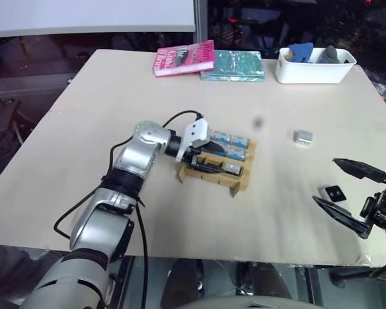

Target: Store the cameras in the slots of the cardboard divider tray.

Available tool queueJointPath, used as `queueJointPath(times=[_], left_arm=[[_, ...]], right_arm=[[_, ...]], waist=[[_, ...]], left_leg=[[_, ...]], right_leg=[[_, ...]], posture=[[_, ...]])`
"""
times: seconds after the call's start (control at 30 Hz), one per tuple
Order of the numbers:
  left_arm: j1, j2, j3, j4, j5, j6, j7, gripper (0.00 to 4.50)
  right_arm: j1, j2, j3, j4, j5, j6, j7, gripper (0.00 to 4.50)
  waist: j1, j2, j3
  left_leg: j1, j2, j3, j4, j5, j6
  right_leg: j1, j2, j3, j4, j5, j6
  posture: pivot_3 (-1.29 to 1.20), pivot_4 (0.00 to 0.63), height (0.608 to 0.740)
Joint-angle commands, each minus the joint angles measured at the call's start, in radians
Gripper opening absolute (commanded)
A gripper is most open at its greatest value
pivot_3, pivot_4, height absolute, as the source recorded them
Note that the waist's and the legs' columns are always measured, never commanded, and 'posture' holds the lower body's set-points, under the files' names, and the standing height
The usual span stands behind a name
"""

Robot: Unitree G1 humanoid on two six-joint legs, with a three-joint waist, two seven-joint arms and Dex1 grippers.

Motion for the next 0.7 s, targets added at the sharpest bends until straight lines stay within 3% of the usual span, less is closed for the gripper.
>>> queueJointPath(times=[0.03, 0.2, 0.37, 0.7], left_arm=[[-0.007, -0.012, 0.063, -0.064, -0.050, 0.027, 0.034, 4.31], [0.040, -0.033, 0.147, -0.241, -0.177, 0.116, 0.064, 4.31], [0.137, -0.005, 0.176, -0.477, -0.323, 0.305, 0.074, 4.31], [0.305, 0.080, 0.195, -0.703, -0.438, 0.426, 0.117, 4.31]], right_arm=[[0.024, 0.026, -0.031, -0.028, -0.052, 0.001, -0.064, 4.50], [0.095, 0.026, 0.014, -0.066, -0.189, 0.161, -0.236, 4.50], [0.115, 0.025, 0.056, -0.083, -0.435, 0.344, -0.460, 4.50], [0.004, 0.074, 0.075, -0.005, -0.330, 0.574, -0.470, 4.50]], waist=[[0.000, 0.000, 0.000], [-0.003, 0.000, 0.000], [-0.006, 0.002, -0.001], [-0.002, 0.004, -0.001]], left_leg=[[0.000, 0.000, 0.000, 0.001, 0.000, 0.000], [0.000, 0.001, 0.000, 0.000, 0.000, 0.000], [0.000, 0.000, -0.003, -0.001, 0.000, -0.001], [0.001, -0.002, -0.007, -0.001, 0.000, -0.001]], right_leg=[[0.000, 0.000, 0.000, 0.000, 0.000, 0.000], [0.000, -0.001, 0.000, 0.000, 0.000, 0.000], [-0.001, 0.000, 0.004, 0.000, 0.000, 0.000], [-0.001, 0.001, 0.005, 0.000, -0.001, 0.002]], posture=[[0.00, 0.150, 0.740], [0.00, 0.150, 0.740], [0.00, 0.150, 0.740], [0.00, 0.150, 0.740]])
